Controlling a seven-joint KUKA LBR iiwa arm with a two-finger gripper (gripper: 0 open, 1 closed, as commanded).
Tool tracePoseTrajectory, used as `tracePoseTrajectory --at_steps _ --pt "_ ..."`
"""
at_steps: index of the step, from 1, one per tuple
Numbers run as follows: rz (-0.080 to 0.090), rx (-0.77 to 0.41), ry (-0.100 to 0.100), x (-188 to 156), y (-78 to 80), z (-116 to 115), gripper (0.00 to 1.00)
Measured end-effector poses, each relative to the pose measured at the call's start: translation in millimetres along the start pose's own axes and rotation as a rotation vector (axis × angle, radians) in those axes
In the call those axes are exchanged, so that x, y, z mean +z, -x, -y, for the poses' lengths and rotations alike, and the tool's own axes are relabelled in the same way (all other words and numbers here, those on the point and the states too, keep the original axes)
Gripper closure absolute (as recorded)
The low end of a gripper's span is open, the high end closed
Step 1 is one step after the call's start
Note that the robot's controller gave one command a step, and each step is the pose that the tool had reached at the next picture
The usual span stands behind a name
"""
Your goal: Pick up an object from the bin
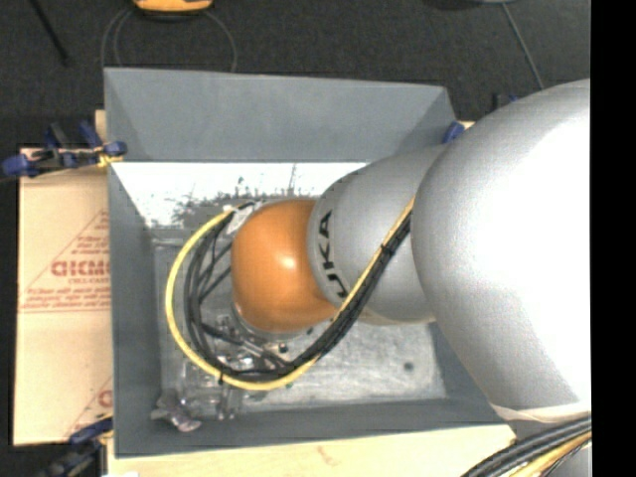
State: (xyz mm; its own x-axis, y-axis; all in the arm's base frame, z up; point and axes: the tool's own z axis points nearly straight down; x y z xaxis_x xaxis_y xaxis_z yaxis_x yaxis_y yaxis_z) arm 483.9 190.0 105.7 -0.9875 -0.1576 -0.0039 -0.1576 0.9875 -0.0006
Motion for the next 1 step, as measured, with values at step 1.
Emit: tracePoseTrajectory --at_steps 1 --pt "-0.001 0.006 0.001 -32.8 1.1 0.8 1.00"
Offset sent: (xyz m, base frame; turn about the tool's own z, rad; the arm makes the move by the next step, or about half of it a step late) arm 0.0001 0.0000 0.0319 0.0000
